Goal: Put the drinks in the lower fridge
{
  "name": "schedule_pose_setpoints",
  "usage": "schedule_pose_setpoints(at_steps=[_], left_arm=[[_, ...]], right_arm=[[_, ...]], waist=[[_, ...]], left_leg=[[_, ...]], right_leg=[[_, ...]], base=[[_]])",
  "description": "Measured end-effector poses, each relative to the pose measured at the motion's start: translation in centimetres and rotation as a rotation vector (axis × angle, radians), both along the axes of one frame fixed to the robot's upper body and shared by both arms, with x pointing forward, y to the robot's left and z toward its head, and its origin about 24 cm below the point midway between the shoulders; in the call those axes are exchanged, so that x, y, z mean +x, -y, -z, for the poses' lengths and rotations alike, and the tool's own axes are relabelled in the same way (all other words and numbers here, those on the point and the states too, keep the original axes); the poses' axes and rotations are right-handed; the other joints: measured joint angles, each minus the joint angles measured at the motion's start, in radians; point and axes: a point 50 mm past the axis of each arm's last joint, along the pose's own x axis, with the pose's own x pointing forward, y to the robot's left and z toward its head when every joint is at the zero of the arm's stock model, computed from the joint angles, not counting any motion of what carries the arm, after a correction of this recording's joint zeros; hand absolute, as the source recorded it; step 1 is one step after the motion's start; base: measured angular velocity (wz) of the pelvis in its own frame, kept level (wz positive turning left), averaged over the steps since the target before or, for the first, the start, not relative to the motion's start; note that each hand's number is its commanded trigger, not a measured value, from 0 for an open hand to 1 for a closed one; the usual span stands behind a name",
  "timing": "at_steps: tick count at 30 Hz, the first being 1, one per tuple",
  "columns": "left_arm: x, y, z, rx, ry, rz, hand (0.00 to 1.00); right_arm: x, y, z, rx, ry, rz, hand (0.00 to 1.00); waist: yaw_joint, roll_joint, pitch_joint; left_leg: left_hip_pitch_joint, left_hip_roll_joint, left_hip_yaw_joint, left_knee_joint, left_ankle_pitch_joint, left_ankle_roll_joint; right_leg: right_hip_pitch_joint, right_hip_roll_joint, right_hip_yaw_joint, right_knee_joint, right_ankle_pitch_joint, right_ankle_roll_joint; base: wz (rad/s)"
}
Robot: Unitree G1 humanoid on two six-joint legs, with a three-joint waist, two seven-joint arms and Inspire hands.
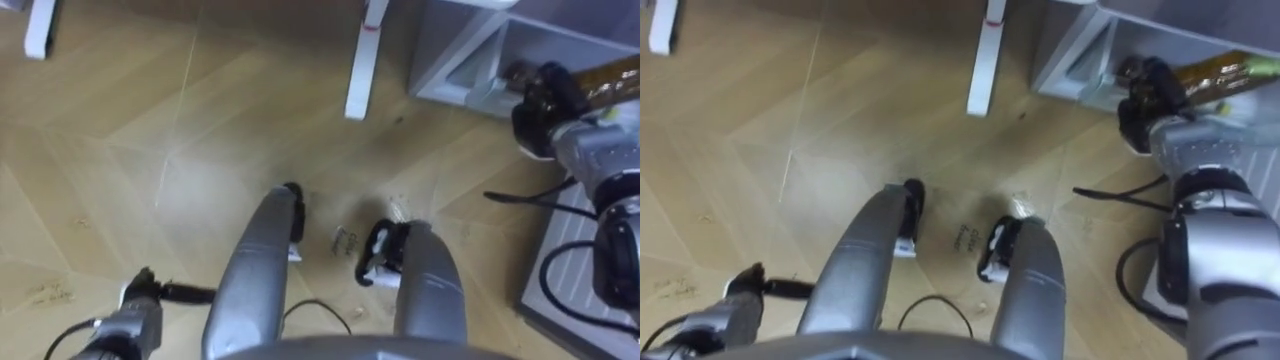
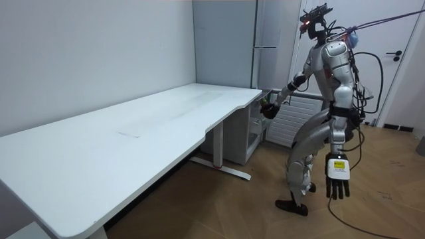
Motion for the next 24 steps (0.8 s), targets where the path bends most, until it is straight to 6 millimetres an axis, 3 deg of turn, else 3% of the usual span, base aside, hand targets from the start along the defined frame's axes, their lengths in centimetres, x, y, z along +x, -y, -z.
schedule_pose_setpoints(at_steps=[6,7,8,15,24], left_arm=[[0.3,0.0,-0.1,0.013,0.037,-0.004,0.0],[0.3,-0.1,-0.1,0.014,0.037,-0.006,0.0],[0.3,-0.1,-0.1,0.015,0.036,-0.006,0.0],[-0.6,-0.5,-0.2,0.028,0.034,-0.02,0.0],[-1.0,-0.6,-0.2,0.03,0.033,-0.014,0.0]], right_arm=[[1.3,0.1,-1.9,-0.076,0.005,-0.03,1.0],[1.5,0.1,-2.4,-0.087,0.01,-0.03,0.67],[1.7,0.1,-2.7,-0.09,0.013,-0.029,0.0],[2.5,0.0,-3.9,-0.074,0.027,-0.012,0.0],[2.7,1.4,-5.5,-0.123,0.061,0.019,0.0]], waist=[[-0.008,0.0,0.0001],[-0.007,0.0,0.0001],[-0.008,-0.001,0.0002],[-0.028,-0.003,0.0008],[-0.027,-0.005,-0.0005]], left_leg=[[-0.037,0.002,0.005,0.006,-0.002,0.002],[-0.039,0.002,0.005,0.005,-0.002,0.002],[-0.039,0.002,0.006,0.005,-0.002,0.002],[-0.04,0.002,0.01,0.008,-0.005,0.006],[-0.036,0.006,0.009,0.02,-0.006,0.007]], right_leg=[[-0.038,-0.001,0.0,0.01,-0.004,-0.004],[-0.039,-0.002,0.0,0.01,-0.004,-0.003],[-0.039,-0.002,0.0,0.009,-0.005,-0.002],[-0.039,-0.004,0.001,0.008,-0.007,0.001],[-0.032,0.0,0.002,0.014,-0.006,0.001]], base=[[0.01],[0.0],[0.04],[0.0],[-0.01]])
